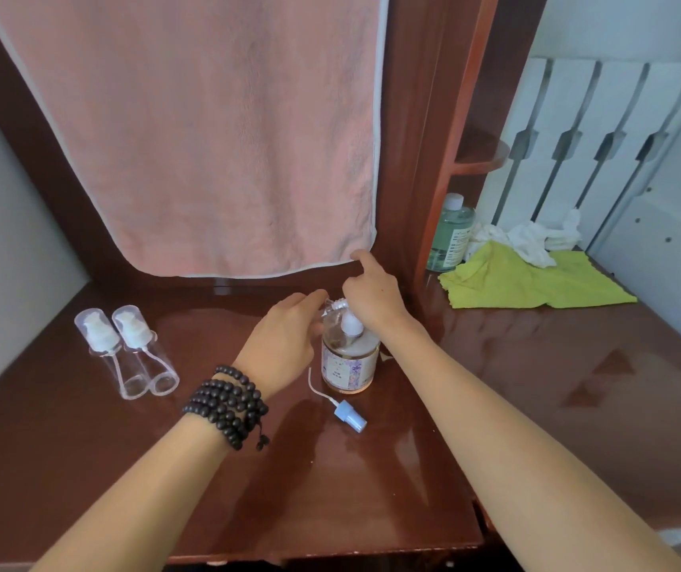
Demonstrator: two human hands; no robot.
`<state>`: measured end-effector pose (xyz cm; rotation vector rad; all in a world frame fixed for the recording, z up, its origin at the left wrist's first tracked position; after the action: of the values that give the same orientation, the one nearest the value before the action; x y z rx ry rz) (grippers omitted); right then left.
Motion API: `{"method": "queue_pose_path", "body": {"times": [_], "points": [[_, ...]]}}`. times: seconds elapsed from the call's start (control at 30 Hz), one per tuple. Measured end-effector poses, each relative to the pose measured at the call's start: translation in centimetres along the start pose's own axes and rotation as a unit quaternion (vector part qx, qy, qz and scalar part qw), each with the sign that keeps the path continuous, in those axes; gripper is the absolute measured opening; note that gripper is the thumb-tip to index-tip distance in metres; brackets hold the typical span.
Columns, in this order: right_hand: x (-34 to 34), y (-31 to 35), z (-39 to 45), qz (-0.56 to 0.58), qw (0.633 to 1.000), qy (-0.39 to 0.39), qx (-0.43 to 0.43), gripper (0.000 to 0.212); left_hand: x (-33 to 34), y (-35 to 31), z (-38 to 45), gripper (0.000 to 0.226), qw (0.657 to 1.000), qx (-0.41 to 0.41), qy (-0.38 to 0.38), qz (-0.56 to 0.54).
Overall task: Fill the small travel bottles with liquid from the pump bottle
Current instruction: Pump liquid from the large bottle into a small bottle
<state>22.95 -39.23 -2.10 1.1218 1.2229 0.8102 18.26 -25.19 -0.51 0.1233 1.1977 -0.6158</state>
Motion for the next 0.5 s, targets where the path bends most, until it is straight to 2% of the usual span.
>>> {"method": "queue_pose_path", "body": {"times": [0.1,0.33,0.5], "points": [[0.3,-0.4,-0.4,0.015,1.0,-0.002,0.009,0.066,0.4,-0.1,-0.4,0.041,1.0,-0.003,0.012,-0.002],[-0.5,1.5,0.5,-0.011,0.999,-0.01,-0.031,0.055,-1.5,-0.3,0.0,0.039,1.0,0.014,-0.026,-0.008],[0.2,-0.2,0.1,-0.006,1.0,0.001,0.007,0.065,-0.4,-0.4,-0.2,0.042,1.0,0.0,-0.016,0.009]]}}
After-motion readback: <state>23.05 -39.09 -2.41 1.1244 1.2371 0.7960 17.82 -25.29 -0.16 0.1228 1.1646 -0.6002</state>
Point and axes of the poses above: each hand's wrist, its own z-axis towards the middle knuckle, its own x-axis out of the palm, y = z × x, the point moved 9 cm from there along z, towards the middle knuckle, and after that the axes turned 15 degrees about z, right-handed, at the moved point
